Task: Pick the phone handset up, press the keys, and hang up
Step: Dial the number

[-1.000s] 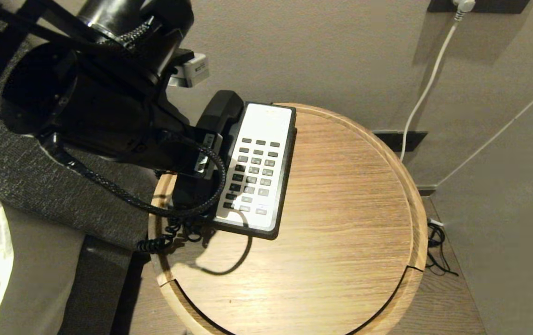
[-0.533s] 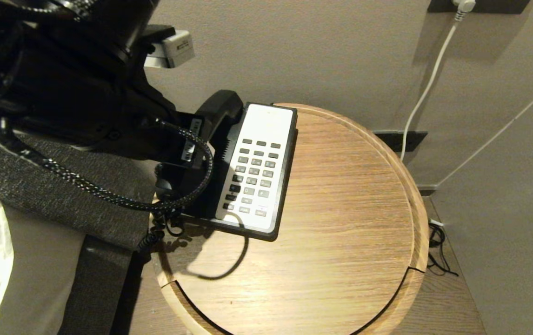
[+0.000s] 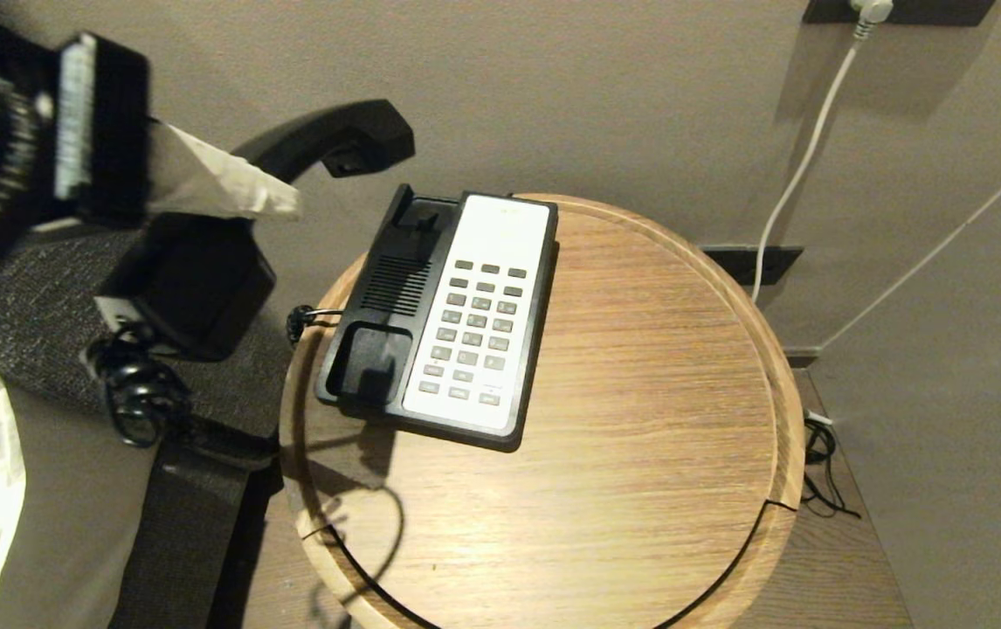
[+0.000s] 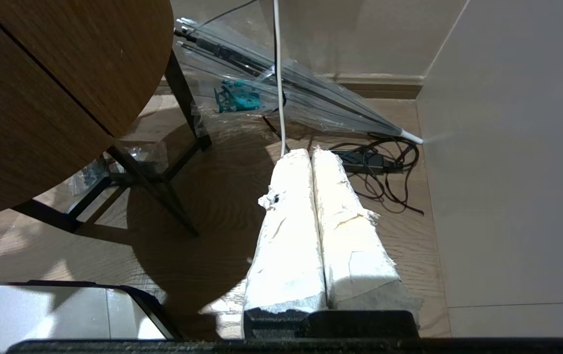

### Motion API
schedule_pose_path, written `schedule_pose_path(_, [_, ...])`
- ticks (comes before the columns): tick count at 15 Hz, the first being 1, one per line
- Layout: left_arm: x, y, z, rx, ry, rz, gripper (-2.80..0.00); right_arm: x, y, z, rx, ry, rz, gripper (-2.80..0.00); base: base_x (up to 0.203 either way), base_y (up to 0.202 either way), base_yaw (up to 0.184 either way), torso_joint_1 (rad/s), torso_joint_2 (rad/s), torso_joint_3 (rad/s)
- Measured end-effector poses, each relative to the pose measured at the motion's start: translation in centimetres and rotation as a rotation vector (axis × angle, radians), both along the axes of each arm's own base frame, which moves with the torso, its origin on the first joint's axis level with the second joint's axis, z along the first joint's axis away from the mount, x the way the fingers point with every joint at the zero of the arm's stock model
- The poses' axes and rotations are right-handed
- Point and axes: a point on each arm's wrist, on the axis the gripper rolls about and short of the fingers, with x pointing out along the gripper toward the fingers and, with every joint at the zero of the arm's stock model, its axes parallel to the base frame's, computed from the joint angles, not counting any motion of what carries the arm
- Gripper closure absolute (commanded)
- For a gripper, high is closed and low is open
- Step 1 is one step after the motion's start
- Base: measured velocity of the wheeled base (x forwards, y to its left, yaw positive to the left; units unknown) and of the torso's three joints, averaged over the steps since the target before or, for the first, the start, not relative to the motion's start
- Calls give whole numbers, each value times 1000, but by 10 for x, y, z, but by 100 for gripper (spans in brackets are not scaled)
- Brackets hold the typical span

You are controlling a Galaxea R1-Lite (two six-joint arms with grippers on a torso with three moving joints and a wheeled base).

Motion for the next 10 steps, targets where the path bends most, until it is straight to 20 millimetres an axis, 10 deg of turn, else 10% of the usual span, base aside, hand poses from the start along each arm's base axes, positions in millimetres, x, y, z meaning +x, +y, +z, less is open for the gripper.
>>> schedule_pose_path(10, [-130, 123, -27, -591, 149, -100, 0, 0, 0, 0, 0, 0, 0, 0, 0, 0, 0, 0, 0, 0])
